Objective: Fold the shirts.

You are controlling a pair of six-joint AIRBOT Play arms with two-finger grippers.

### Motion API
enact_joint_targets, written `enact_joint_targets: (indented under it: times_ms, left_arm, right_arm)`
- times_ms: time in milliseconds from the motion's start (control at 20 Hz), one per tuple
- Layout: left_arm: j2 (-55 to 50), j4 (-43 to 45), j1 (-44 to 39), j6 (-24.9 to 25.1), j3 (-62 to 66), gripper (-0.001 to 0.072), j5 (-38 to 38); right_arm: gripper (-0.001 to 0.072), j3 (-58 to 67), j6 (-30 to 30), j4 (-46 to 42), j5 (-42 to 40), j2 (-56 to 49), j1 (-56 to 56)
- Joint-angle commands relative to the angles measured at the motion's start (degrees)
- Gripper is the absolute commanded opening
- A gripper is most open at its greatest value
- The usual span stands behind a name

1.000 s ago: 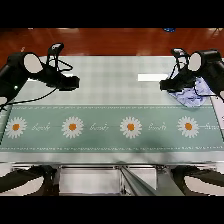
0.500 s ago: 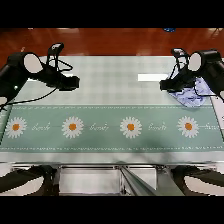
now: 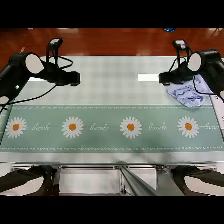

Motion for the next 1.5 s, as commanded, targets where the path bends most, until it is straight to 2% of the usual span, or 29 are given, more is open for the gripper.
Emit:
enact_joint_targets:
  times_ms: [0, 100, 200, 300, 350, 450, 500, 650, 800, 850, 950, 1000, 1050, 1150, 1250, 1350, 1450]
  left_arm:
    - [-1.25, 8.07, 0.70, -0.50, 0.00, 0.0510, 3.96]
    - [-1.07, 12.59, 3.65, -4.98, -0.04, 0.0509, -1.77]
    - [-0.37, 12.72, 7.85, -4.42, -0.76, 0.0509, -5.40]
    - [2.51, 10.93, 10.73, -4.39, -4.61, 0.0509, -2.89]
    - [4.79, 9.46, 11.21, -4.42, -7.61, 0.0509, -0.70]
    - [9.25, 6.38, 10.62, -4.42, -14.03, 0.0509, 4.81]
    - [10.78, 5.44, 10.03, -4.44, -16.63, 0.0509, 7.06]
    - [11.69, 4.85, 7.98, -4.44, -20.39, 0.0509, 8.98]
    - [11.67, 4.63, 6.75, -4.44, -20.72, 0.0509, 8.85]
    - [11.65, 4.02, 6.54, -4.44, -20.72, 0.0509, 8.98]
    - [11.65, 2.49, 6.45, -4.42, -20.72, 0.0509, 8.96]
    - [11.65, 2.38, 6.47, -4.42, -20.70, 0.0509, 8.83]
    - [11.69, 2.47, 6.64, -4.15, -20.70, 0.0509, 8.57]
    - [12.15, 2.91, 8.59, -0.22, -19.91, 0.0509, 5.16]
    - [13.77, 6.78, 12.90, 2.78, -18.36, 0.0508, -0.72]
    - [17.40, 7.61, 18.95, 2.16, -17.97, 0.0508, -2.91]
    - [22.27, 2.19, 23.82, 0.76, -17.99, 0.0508, -3.10]
  right_arm:
    - [0.0418, 0.09, 4.55, -10.40, -16.00, -0.07, -0.83]
    - [0.0418, 0.31, 13.46, -21.68, -17.57, -0.07, -5.14]
    - [0.0416, 0.55, 15.56, -21.84, -16.22, -0.07, -12.26]
    - [0.0413, 0.55, 15.72, -15.50, -13.20, -0.98, -20.83]
    - [0.0412, 0.55, 13.44, -9.84, -12.09, -1.95, -24.35]
    - [0.0411, 0.55, 4.59, 1.84, -10.60, -4.83, -29.33]
    - [0.0408, 0.55, 2.93, 5.07, -10.25, -6.80, -30.34]
    - [0.0408, 0.55, 3.08, 6.97, -10.19, -12.61, -30.27]
    - [0.0406, 0.55, 2.73, 14.12, -10.16, -16.50, -30.27]
    - [0.0384, 0.55, 2.01, 16.31, -9.35, -17.05, -30.29]
    - [0.0166, 0.72, -1.62, 18.08, -5.62, -17.16, -30.29]
    - [0.0013, 1.99, -3.45, 18.32, -2.62, -17.14, -30.29]
    - [0.0018, 4.37, -5.27, 19.04, 0.61, -17.11, -30.29]
    - [0.0018, 11.15, -9.46, 22.73, 6.01, -15.65, -30.29]
    - [0.0017, 17.92, -11.52, 26.84, 6.03, -11.21, -30.29]
    - [0.0017, 22.58, -12.81, 32.83, 3.85, -5.38, -30.27]
    - [0.0017, 26.60, -16.39, 35.80, 3.96, 0.26, -28.92]
